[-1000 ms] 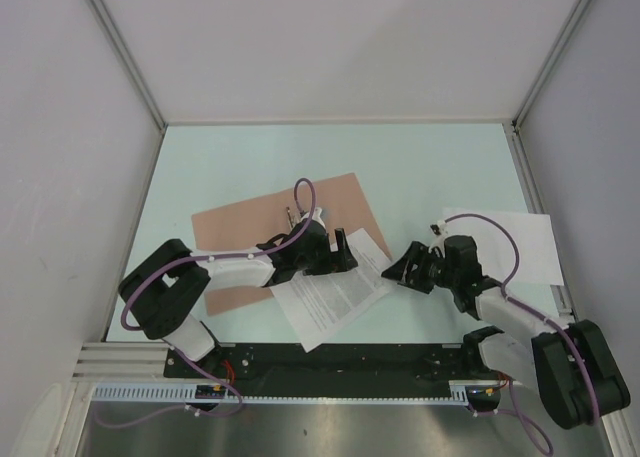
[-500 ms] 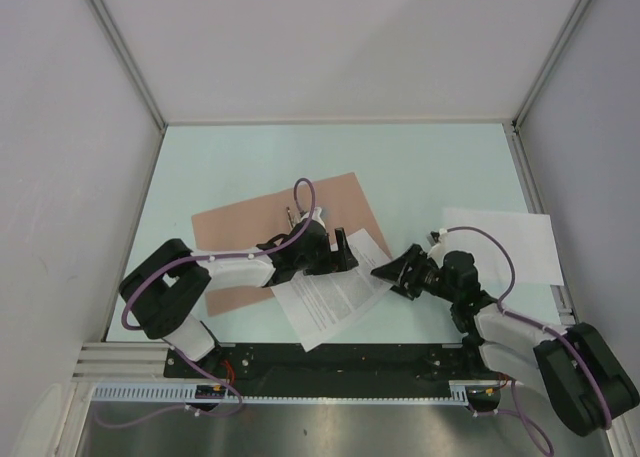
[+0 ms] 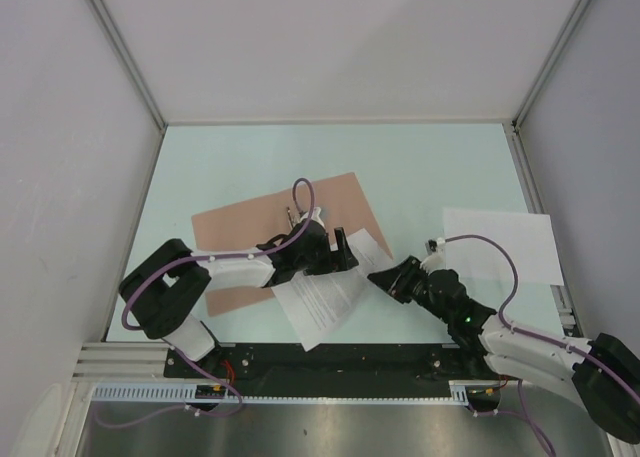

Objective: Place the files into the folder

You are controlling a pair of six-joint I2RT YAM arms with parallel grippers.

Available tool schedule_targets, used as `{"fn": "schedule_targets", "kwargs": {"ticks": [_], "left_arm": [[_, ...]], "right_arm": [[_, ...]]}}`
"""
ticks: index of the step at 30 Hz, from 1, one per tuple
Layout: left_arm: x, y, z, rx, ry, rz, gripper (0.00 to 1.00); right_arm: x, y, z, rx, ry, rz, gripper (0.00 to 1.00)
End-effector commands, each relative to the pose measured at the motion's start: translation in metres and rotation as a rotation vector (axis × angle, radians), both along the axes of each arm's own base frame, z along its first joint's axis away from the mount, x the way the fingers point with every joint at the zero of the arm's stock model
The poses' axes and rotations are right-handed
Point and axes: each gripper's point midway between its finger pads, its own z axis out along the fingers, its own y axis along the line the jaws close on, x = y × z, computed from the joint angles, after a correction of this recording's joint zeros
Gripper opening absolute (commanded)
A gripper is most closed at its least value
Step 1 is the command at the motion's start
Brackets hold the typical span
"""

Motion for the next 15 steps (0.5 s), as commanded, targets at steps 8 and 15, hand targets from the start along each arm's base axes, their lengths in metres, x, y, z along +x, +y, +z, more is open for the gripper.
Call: {"fn": "schedule_targets", "kwargs": {"ticks": [8, 15], "left_arm": [[0.002, 0.026, 0.06, -0.025, -0.145, 0.054, 1.0], [0.014, 0.078, 0.1, -0.012, -0.23, 0.135, 1.0]], "right_arm": [[0.042, -0.05, -0.034, -0.338, -0.058, -0.112, 0.0], [0.074, -0.057, -0.017, -0.516, -0.19, 0.141, 0.0]]}}
